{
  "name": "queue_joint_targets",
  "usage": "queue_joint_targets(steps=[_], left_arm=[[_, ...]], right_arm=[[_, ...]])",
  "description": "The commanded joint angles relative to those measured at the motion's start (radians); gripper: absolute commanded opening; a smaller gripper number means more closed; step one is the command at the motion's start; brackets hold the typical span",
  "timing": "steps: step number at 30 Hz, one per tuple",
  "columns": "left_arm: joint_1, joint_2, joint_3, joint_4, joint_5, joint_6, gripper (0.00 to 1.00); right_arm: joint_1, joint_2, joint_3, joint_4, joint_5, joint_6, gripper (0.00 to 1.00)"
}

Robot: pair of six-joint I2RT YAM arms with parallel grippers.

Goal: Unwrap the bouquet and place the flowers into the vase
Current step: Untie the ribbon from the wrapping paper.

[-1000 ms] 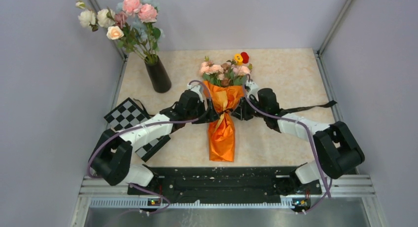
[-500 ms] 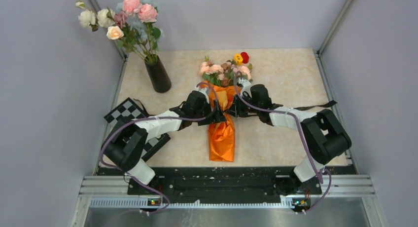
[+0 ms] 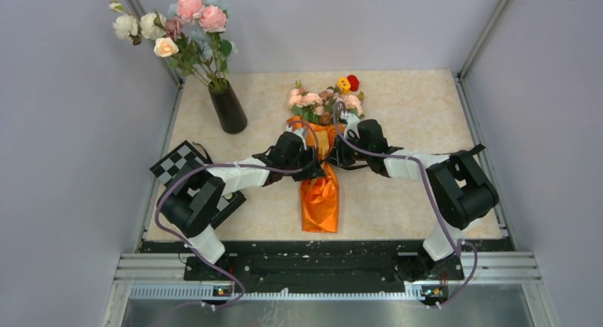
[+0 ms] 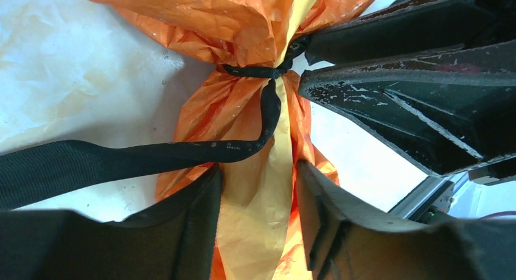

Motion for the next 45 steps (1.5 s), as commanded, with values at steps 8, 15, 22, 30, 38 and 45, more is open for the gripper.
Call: queue_joint_targets(steps=[8,15,22,30,38,45], left_arm=[[-0.006,0.013,0.016,-0.009,-0.032,0.017,0.16],[-0.007,0.019,0.011,-0.007,-0.035,0.013,0.02],[-0.006,0.014,0.006,-0.009,-0.039,0.016,0.0],[-0.006,0.013,0.003,-0.01,-0.04,0.02,0.0],[-0.006,0.018,0.0,-0.008,-0.041,0.018,0.0],[-0.006,0.01,-0.027,-0.004,-0.058,0.001,0.0]], right_arm=[[0.012,0.032,0.049,0.042,-0.023,-0.038,0.3],[0.02,0.019,0.045,0.036,-0.039,-0.059,0.3],[0.028,0.041,0.062,0.021,-0.024,-0.062,0.29],[0.042,0.072,0.074,0.005,0.011,-0.075,0.28],[0.049,0.077,0.063,0.021,0.075,-0.056,0.08],[0.049,0.007,-0.048,0.207,0.151,0.072,0.0]])
